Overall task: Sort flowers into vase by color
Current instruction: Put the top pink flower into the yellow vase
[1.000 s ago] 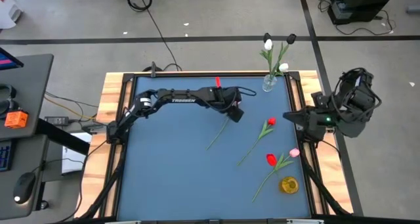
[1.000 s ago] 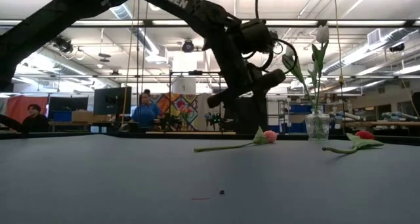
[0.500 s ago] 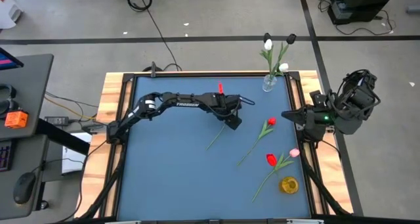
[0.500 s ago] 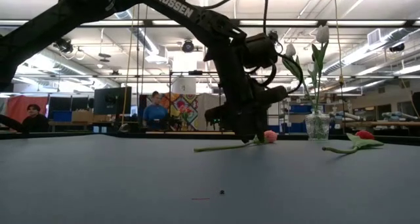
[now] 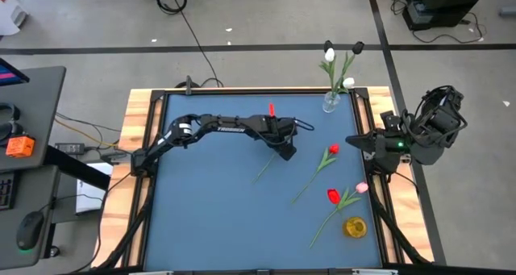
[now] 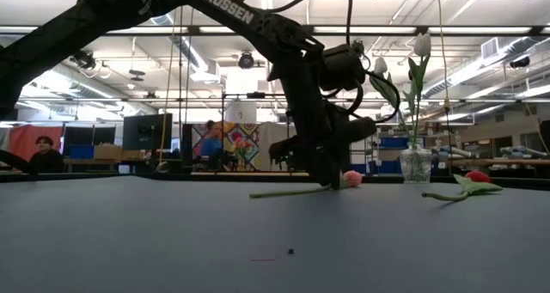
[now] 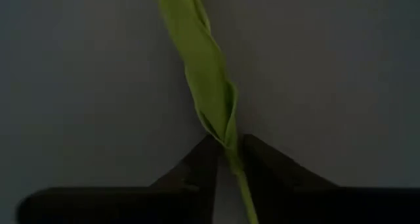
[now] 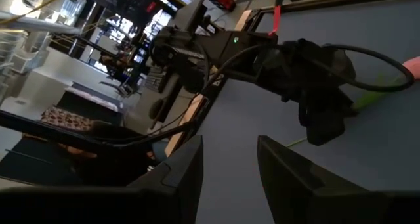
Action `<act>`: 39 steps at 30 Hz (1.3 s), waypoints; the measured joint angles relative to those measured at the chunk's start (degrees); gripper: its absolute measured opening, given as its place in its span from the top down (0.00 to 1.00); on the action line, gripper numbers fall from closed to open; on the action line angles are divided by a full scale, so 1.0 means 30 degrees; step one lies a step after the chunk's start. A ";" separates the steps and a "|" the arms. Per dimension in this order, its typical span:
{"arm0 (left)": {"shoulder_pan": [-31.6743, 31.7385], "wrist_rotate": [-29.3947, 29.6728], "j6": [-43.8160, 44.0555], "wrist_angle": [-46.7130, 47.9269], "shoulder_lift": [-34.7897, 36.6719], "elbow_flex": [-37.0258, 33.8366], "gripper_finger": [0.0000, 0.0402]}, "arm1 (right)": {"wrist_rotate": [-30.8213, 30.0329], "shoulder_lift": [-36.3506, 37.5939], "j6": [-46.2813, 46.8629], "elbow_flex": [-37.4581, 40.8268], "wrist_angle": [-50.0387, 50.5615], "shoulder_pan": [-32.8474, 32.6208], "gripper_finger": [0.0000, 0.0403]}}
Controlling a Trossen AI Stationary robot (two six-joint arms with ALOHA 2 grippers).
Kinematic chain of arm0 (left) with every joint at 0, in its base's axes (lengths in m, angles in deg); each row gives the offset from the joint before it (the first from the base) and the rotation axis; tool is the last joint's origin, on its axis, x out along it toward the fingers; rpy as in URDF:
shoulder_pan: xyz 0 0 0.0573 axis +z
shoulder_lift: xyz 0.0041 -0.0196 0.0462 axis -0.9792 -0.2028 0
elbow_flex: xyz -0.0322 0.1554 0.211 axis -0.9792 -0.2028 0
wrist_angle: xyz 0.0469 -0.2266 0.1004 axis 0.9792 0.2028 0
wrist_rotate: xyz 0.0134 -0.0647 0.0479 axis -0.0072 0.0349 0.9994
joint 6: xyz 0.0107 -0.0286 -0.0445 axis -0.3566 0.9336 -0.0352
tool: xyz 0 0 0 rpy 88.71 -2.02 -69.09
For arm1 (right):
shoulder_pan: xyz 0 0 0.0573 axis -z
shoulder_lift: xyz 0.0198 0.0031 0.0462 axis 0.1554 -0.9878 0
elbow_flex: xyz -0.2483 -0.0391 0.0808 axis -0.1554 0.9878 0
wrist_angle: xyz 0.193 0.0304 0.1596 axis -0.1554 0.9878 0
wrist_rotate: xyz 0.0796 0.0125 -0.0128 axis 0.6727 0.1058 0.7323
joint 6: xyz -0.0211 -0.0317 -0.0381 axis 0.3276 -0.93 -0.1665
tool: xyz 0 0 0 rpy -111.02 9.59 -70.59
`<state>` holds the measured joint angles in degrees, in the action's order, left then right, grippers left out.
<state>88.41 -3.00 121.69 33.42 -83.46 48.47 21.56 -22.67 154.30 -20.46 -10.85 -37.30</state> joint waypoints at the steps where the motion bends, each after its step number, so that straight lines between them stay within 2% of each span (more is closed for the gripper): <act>1: -0.0007 0.0122 -0.0107 -0.0067 -0.0058 0.0000 0.83 | -0.0141 0.0007 -0.0007 0.0000 -0.0004 0.0000 0.62; 4: 0.0033 0.0308 -0.0147 -0.0350 -0.0119 0.0006 0.91 | -0.0825 0.0007 -0.0656 0.0000 -0.0004 0.0000 0.62; 6: 0.0130 0.0079 -0.0172 -0.0434 -0.0114 0.0007 0.96 | -0.1075 0.0007 -0.2276 0.0000 -0.0019 0.0000 0.62; 10: 0.0266 -0.0952 -0.0169 -0.0469 0.0045 0.0019 0.98 | -0.1292 -0.0060 -0.4262 0.0000 -0.0020 0.0000 0.62; 15: 0.0072 -0.1598 -0.0629 0.0361 0.0950 0.0138 0.98 | -0.1703 -0.0566 -0.4062 0.0000 0.0121 0.0132 0.63; 20: -0.0221 -0.1790 -0.0777 -0.0391 0.2769 0.0219 0.98 | -0.1579 -0.1268 -0.1550 0.0000 0.1633 0.1069 0.63; 24: -0.0532 -0.2822 -0.1152 -0.2687 0.3976 0.0175 0.98 | -0.1521 -0.1956 0.1214 0.0000 0.3602 0.1664 0.63; 30: -0.1324 -0.3110 -0.1301 -0.7064 0.5714 0.0248 0.98 | -0.1480 -0.3017 0.1629 0.0007 0.3377 0.1851 0.62; 36: -0.1886 -0.4619 -0.1511 -1.0908 0.5920 0.0211 0.98 | -0.2613 -0.3917 -0.1542 0.0007 0.0741 0.1886 0.56; 39: -0.2261 -0.4963 -0.1312 -1.1891 0.5920 0.0211 0.98 | -0.2716 -0.4179 -0.2076 0.0007 -0.0020 0.2117 0.52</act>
<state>81.62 -17.89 117.76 -2.26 -65.70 49.10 13.41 -35.20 148.07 -20.44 -10.91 -30.94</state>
